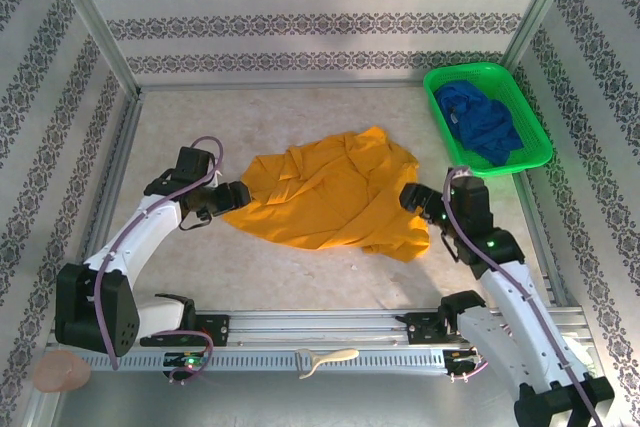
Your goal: Fold the inside-out t-shirt
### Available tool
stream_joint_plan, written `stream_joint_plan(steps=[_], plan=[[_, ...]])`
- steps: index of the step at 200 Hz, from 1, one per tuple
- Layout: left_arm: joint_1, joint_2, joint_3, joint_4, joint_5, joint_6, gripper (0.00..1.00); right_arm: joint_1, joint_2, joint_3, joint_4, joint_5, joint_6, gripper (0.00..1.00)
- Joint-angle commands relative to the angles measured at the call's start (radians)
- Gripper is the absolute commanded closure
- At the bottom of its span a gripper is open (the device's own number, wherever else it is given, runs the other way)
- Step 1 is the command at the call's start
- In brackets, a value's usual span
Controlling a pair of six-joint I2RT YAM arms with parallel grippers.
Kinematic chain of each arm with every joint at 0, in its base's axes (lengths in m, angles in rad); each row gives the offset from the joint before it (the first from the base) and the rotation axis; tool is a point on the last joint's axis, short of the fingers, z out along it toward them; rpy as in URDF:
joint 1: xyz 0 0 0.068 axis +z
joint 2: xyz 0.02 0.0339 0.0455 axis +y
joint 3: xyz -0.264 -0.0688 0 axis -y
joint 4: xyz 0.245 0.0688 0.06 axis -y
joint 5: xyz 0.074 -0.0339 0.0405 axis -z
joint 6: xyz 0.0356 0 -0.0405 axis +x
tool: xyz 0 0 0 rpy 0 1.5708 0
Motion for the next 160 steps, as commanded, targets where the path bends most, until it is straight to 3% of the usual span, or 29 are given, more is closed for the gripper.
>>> stream_joint_plan(steps=[1, 14, 26, 81, 132, 160], plan=[[0.012, -0.033, -0.013, -0.01, 0.004, -0.014, 0.24, 0.005, -0.053, -0.099, -0.1, -0.108, 0.106, 0.16], [0.012, -0.036, -0.014, -0.01, 0.003, -0.015, 0.24, 0.026, -0.073, -0.169, -0.088, -0.151, 0.149, 0.27], [0.012, -0.034, -0.012, -0.007, 0.004, -0.016, 0.23, 0.072, -0.076, -0.217, -0.087, -0.138, 0.183, 0.31], [0.014, -0.008, -0.003, 0.012, 0.023, -0.017, 0.22, 0.283, -0.003, -0.305, -0.025, 0.069, 0.302, 0.31], [0.013, 0.007, -0.034, 0.06, 0.053, -0.035, 0.21, 0.301, 0.112, -0.299, 0.108, 0.14, 0.313, 0.38], [0.014, 0.011, -0.051, 0.08, 0.063, -0.043, 0.21, 0.296, 0.183, -0.296, 0.179, 0.138, 0.307, 0.51]])
